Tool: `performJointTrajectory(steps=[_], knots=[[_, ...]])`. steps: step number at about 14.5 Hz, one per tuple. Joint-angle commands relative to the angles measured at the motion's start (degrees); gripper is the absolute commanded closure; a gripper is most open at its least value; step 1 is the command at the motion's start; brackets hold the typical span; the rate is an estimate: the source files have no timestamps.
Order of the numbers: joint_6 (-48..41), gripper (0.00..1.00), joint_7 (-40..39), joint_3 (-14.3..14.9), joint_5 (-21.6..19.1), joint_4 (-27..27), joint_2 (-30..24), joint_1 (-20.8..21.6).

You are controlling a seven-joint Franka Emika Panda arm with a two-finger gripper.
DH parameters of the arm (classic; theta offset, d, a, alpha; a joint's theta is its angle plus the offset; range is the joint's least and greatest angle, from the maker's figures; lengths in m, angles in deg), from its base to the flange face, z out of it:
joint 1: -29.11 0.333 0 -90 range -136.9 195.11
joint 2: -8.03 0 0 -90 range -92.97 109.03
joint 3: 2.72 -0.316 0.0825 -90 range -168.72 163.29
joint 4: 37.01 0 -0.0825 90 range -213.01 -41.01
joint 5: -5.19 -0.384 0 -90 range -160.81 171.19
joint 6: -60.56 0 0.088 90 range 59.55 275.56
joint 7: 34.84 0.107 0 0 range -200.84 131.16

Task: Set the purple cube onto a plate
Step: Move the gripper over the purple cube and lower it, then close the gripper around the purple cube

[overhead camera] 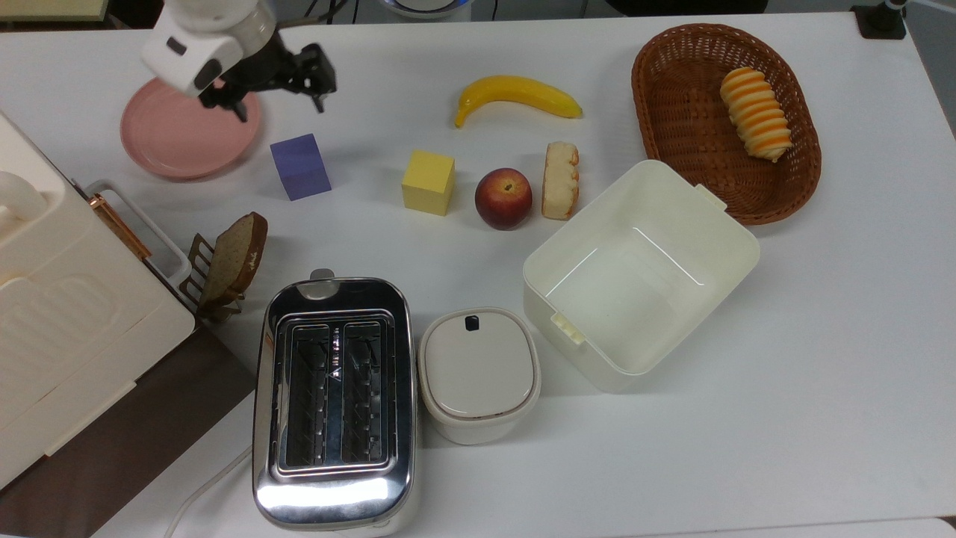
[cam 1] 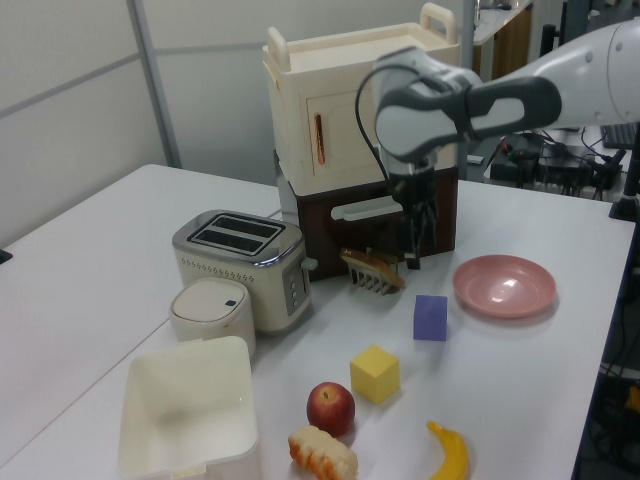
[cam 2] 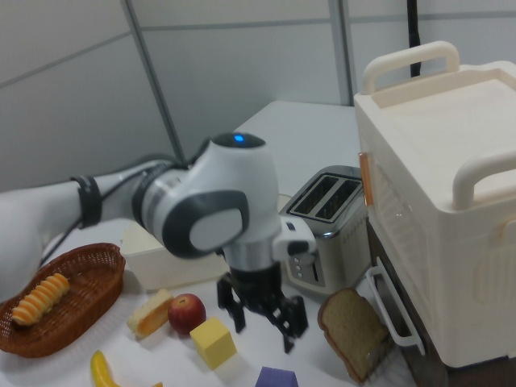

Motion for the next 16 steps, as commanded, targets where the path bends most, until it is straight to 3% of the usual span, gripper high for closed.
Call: performJointTrajectory(steps=[1,7,16], knots=[[5.64,0.00,-3.65,0.18,2.58,-3.22,1.50,-1.60],[12.85,0.00,-2.95,0.18,5.04,-6.47,5.82,-1.69],[12.86,0.00,-2.95,0.09,5.04,-8.06,6.70,0.07]])
